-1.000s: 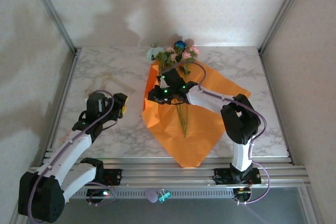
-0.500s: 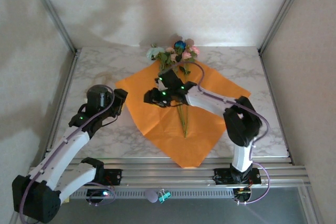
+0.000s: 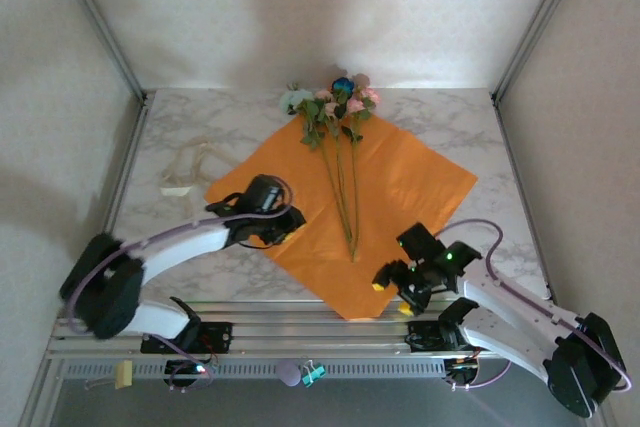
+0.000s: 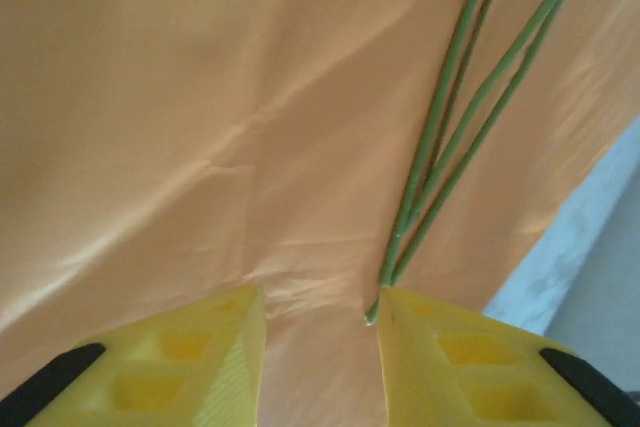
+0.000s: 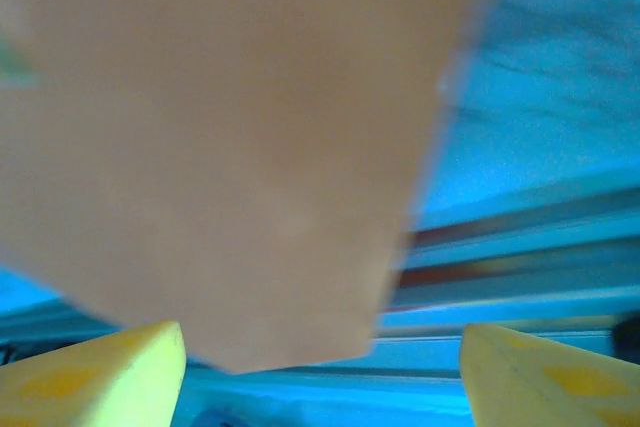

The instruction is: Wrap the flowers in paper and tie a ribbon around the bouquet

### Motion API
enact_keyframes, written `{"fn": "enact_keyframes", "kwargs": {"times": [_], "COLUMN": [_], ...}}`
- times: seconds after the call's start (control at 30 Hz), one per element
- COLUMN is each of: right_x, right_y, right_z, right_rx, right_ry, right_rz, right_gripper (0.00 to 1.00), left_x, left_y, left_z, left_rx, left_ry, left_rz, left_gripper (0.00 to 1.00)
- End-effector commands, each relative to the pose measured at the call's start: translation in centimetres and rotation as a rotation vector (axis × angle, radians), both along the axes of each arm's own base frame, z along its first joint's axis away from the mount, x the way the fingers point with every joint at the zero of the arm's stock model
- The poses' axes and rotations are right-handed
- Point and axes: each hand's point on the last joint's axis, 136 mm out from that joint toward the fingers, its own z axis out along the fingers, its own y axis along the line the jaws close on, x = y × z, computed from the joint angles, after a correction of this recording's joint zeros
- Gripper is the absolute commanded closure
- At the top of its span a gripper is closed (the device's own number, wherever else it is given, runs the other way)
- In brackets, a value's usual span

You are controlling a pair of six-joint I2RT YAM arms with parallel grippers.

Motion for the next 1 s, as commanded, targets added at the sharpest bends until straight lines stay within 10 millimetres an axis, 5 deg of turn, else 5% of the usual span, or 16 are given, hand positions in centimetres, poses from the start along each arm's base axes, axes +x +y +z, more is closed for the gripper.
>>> {"fn": "enact_keyframes", "kwargs": {"times": [0.0, 0.37, 0.63, 0.97], "right_x": [-0.7, 2.2, 2.5, 4.3], "right_y": [0.3, 1.8, 2.0, 3.3], "right_z": [-0.5, -0.6, 0.9, 6.5], "right_rx": [0.051, 0.139, 0.134, 0.146], "right_ry": [0.053, -0.057, -0.057, -0.067], "right_rz": [-0.125, -0.21, -0.208, -0.227], "right_gripper": [0.27, 0.53, 1.0, 1.0], "left_x": [1.7, 0.5, -0.2, -0.4], "left_y": [-4.9, -4.3, -2.7, -0.6], "left_z": [1.8, -4.7, -6.9, -8.7], "left_rx": [-0.087, 0.012, 0.09, 0.222], "left_ry": [-0.095, -0.013, 0.007, 0.01], "left_rz": [-0.136, -0.183, -0.183, -0.194], "left_gripper": [0.69, 0.76, 0.77, 0.79]}}
